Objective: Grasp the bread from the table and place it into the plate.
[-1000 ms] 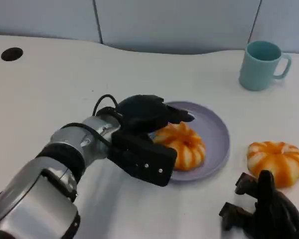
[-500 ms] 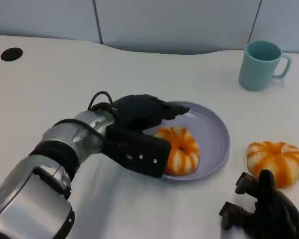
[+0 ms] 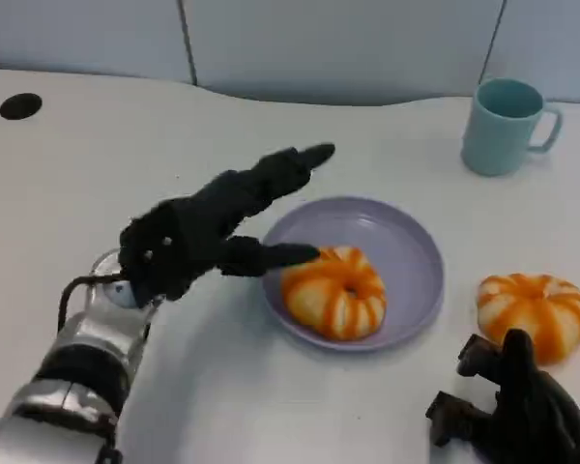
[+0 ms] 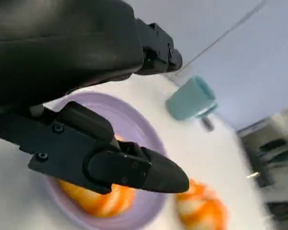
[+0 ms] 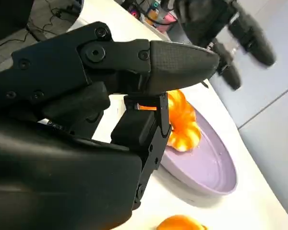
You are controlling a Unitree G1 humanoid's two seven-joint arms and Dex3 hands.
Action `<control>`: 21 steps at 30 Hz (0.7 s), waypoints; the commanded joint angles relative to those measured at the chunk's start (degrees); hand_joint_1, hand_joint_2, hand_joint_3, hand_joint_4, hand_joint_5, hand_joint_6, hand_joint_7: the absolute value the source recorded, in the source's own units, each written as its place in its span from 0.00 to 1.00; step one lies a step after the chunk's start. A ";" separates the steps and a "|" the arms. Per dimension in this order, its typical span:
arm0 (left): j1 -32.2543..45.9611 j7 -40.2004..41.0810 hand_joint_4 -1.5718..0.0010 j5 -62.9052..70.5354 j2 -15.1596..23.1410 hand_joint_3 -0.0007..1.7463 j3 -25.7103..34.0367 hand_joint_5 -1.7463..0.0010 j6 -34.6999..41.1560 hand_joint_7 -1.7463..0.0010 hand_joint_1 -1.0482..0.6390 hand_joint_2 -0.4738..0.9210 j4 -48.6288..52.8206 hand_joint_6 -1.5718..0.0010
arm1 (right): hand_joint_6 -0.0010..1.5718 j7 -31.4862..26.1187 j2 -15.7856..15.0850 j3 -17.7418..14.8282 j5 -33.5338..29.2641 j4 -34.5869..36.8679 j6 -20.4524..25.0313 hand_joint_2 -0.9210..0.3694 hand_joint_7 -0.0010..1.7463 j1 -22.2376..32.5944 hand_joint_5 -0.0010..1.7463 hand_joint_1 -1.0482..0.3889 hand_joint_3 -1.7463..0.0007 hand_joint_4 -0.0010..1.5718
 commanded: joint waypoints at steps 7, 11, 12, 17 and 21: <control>12.78 -11.84 0.81 -14.47 -1.77 0.20 7.70 0.69 7.97 0.97 0.15 1.00 -13.37 0.76 | 0.70 0.91 -0.63 -0.70 0.54 0.89 -0.53 0.00 0.64 -0.42 0.69 0.35 0.74 0.78; 19.95 -12.51 0.69 -22.46 -4.14 0.18 10.22 0.58 19.04 0.93 0.18 1.00 -24.45 0.62 | 0.70 0.74 -0.54 -0.73 0.40 0.88 -0.62 0.00 0.64 -0.41 0.69 0.35 0.72 0.77; 21.96 -11.02 0.68 -23.80 -4.60 0.18 10.36 0.56 22.84 0.93 0.18 1.00 -28.31 0.61 | 0.70 0.64 -0.49 -0.59 0.26 0.61 -0.66 0.00 0.64 -0.31 0.69 0.35 0.72 0.77; 29.54 -4.31 0.66 -25.06 -4.82 0.20 10.33 0.26 35.20 0.75 0.23 1.00 -41.87 0.56 | 0.70 1.26 -0.39 -0.65 0.61 1.08 -0.62 0.00 0.65 -0.54 0.70 0.35 0.72 0.77; 32.15 -3.37 0.64 -24.39 -3.64 0.25 10.23 0.13 39.10 0.34 0.27 1.00 -45.07 0.68 | 0.71 1.08 -0.47 -0.69 0.73 0.97 0.00 0.00 0.64 -0.63 0.69 0.34 0.74 0.78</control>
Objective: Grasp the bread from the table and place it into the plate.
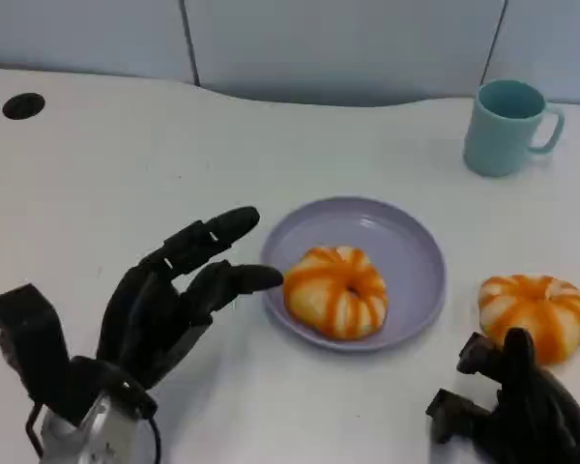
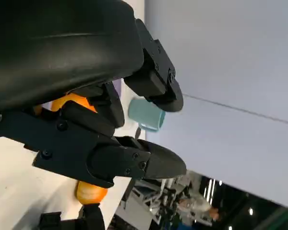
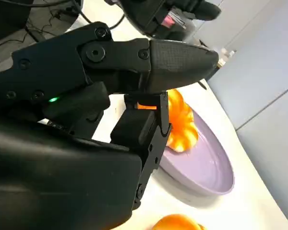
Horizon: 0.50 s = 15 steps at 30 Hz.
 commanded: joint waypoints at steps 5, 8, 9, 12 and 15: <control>6.14 3.52 0.59 -2.79 1.40 0.25 1.87 0.01 11.33 0.23 0.27 1.00 -6.81 0.65 | 0.73 0.03 -0.37 -0.02 0.08 -0.40 -0.56 0.00 0.63 0.24 0.69 0.34 0.74 0.79; 7.40 4.94 0.57 -2.81 1.19 0.25 2.12 0.00 13.08 0.20 0.27 1.00 -8.74 0.64 | 0.73 -0.10 -0.07 -0.31 0.36 -0.36 -0.73 0.00 0.62 0.29 0.68 0.34 0.75 0.79; 7.90 5.27 0.56 -2.88 1.11 0.25 2.31 0.00 13.59 0.19 0.27 1.00 -8.92 0.64 | 0.73 -0.29 -0.08 -0.39 0.33 -0.29 -0.62 0.00 0.62 0.23 0.68 0.34 0.76 0.80; 9.01 5.83 0.57 -2.12 0.93 0.24 2.40 0.00 13.83 0.09 0.27 1.00 -8.71 0.72 | 0.74 -0.38 -0.15 -0.53 0.07 -0.01 -1.06 0.00 0.61 0.12 0.66 0.34 0.77 0.81; 9.78 6.50 0.58 -0.39 0.51 0.25 1.87 0.00 12.56 0.05 0.29 1.00 -7.58 0.73 | 0.73 0.06 -0.18 -0.98 -0.28 1.11 -3.12 0.00 0.61 -0.08 0.67 0.35 0.75 0.80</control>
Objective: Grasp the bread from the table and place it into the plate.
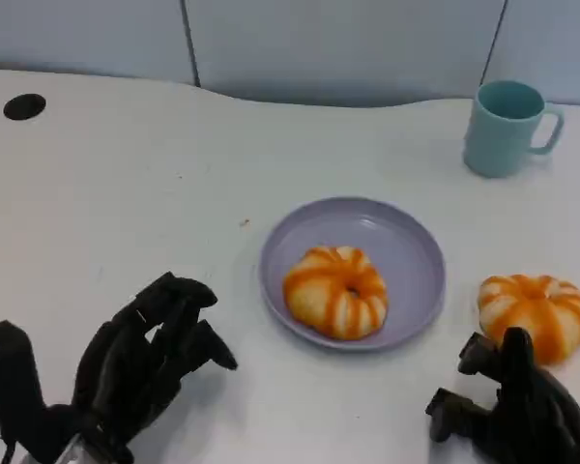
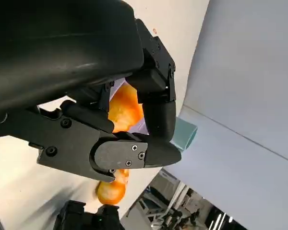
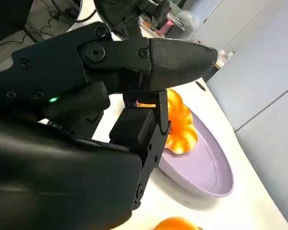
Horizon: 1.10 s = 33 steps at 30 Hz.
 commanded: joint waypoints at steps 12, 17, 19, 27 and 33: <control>-2.77 0.74 0.57 2.51 -0.10 0.18 1.26 0.00 -3.23 0.05 0.30 1.00 8.55 0.70 | 0.75 -0.71 -1.61 -0.70 -3.92 4.07 -7.08 0.00 0.62 -2.62 0.68 0.33 0.73 0.81; -4.61 0.22 0.56 3.51 0.53 0.16 0.92 0.00 -3.82 0.04 0.29 1.00 11.51 0.70 | 0.72 -1.47 -0.99 -1.60 -3.36 5.63 -7.34 0.00 0.65 -4.09 0.69 0.34 0.73 0.79; -5.28 -0.11 0.56 3.64 0.49 0.15 0.90 0.00 -4.25 0.04 0.29 1.00 12.73 0.70 | 0.72 -1.49 -1.04 -1.78 -3.34 6.24 -7.52 0.00 0.65 -4.54 0.69 0.34 0.73 0.80; -6.68 -0.78 0.55 3.89 0.17 0.14 1.08 0.00 -6.14 0.04 0.29 1.00 15.79 0.68 | 0.72 -0.11 -1.53 -2.02 -3.34 7.46 -8.02 0.00 0.66 -5.35 0.69 0.34 0.72 0.79; -7.31 -1.71 0.55 3.98 0.03 0.17 1.34 0.00 -8.10 0.05 0.30 1.00 17.80 0.66 | 0.73 1.21 -1.50 -2.66 -2.72 9.12 -8.39 0.00 0.67 -6.14 0.70 0.34 0.71 0.80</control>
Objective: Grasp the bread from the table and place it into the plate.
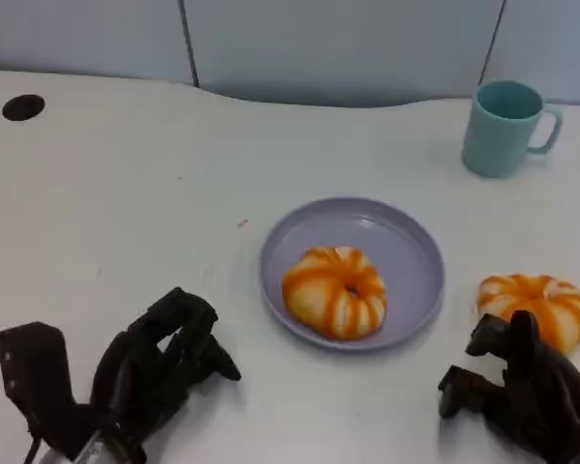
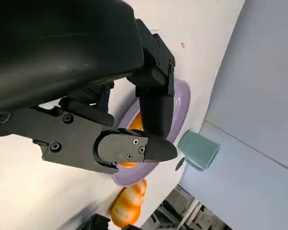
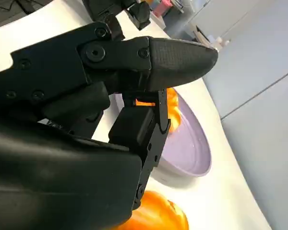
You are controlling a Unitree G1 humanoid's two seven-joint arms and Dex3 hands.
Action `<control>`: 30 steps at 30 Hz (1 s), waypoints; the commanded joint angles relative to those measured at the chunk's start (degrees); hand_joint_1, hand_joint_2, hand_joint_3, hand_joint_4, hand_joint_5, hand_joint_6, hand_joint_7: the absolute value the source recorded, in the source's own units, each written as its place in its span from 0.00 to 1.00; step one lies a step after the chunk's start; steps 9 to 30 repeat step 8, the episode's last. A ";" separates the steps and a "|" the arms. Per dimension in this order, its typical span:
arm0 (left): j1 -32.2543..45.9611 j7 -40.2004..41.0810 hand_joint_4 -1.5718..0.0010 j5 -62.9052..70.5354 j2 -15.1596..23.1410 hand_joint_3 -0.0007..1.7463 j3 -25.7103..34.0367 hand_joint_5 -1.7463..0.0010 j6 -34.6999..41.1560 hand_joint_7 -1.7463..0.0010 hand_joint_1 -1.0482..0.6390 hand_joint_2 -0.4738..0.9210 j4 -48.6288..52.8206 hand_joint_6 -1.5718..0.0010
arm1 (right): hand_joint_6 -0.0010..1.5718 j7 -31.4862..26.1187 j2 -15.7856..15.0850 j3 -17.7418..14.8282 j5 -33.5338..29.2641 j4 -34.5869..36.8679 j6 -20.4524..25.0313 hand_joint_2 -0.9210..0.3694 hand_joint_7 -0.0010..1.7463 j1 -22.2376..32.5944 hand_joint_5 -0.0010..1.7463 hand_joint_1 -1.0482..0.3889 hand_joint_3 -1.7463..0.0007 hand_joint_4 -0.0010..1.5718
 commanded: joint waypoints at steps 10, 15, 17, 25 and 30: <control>-0.27 -0.90 0.55 0.22 0.18 0.18 0.59 0.00 -1.27 0.06 0.31 1.00 1.24 0.66 | 0.73 0.36 -0.60 -1.04 0.06 1.09 -2.53 0.00 0.67 -0.19 0.70 0.34 0.71 0.82; -0.27 -0.90 0.55 0.22 0.18 0.18 0.59 0.00 -1.27 0.06 0.31 1.00 1.24 0.66 | 0.73 0.36 -0.60 -1.04 0.06 1.09 -2.53 0.00 0.67 -0.19 0.70 0.34 0.71 0.82; -0.27 -0.90 0.55 0.22 0.18 0.18 0.59 0.00 -1.27 0.06 0.31 1.00 1.24 0.66 | 0.73 0.36 -0.60 -1.04 0.06 1.09 -2.53 0.00 0.67 -0.19 0.70 0.34 0.71 0.82; -0.27 -0.90 0.55 0.22 0.18 0.18 0.59 0.00 -1.27 0.06 0.31 1.00 1.24 0.66 | 0.73 0.36 -0.60 -1.04 0.06 1.09 -2.53 0.00 0.67 -0.19 0.70 0.34 0.71 0.82; -0.27 -0.90 0.55 0.22 0.18 0.18 0.59 0.00 -1.27 0.06 0.31 1.00 1.24 0.66 | 0.73 0.36 -0.60 -1.04 0.06 1.09 -2.53 0.00 0.67 -0.19 0.70 0.34 0.71 0.82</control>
